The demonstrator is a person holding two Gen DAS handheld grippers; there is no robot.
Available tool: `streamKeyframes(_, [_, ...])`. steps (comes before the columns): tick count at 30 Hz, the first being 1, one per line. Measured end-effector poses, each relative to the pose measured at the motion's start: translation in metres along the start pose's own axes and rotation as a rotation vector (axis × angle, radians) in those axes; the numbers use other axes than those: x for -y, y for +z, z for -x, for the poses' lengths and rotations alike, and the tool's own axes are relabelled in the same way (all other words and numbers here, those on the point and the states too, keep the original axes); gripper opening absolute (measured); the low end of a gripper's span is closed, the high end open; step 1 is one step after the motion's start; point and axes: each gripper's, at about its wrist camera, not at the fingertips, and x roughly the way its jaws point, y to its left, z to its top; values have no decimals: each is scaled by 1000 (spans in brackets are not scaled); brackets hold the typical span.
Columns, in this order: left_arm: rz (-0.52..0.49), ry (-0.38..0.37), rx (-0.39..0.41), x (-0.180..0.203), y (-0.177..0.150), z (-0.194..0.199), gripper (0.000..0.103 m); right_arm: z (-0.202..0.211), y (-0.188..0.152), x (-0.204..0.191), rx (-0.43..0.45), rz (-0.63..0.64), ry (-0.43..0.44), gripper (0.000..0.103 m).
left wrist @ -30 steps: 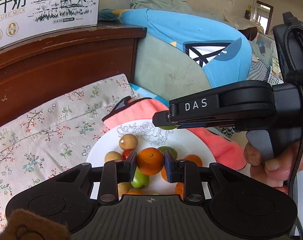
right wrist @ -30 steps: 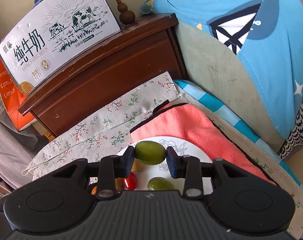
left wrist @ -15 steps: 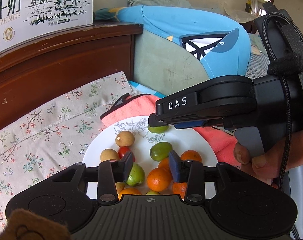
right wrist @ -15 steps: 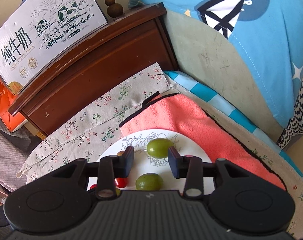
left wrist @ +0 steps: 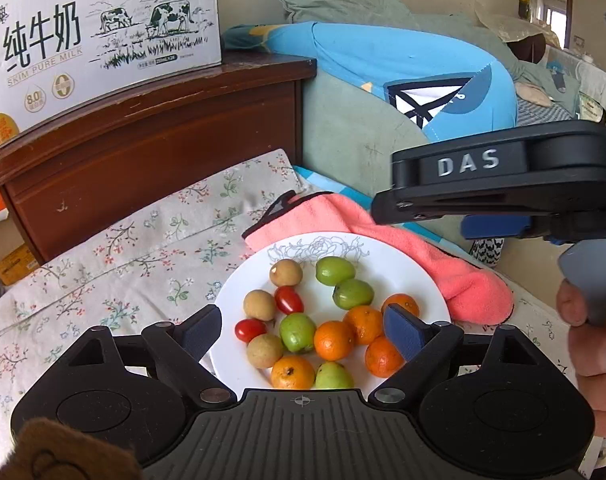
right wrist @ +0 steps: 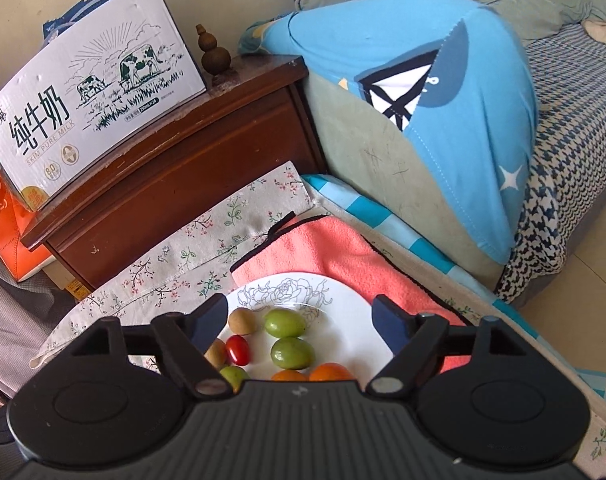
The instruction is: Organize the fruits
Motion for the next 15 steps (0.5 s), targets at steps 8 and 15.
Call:
streamKeyframes(8, [64, 33, -51, -12, -15, 24, 91, 41, -25, 22, -2, -55, -95, 86])
streamKeyframes(15, [72, 72, -34, -18, -32, 47, 93, 62, -50, 24, -4, -35, -106, 88])
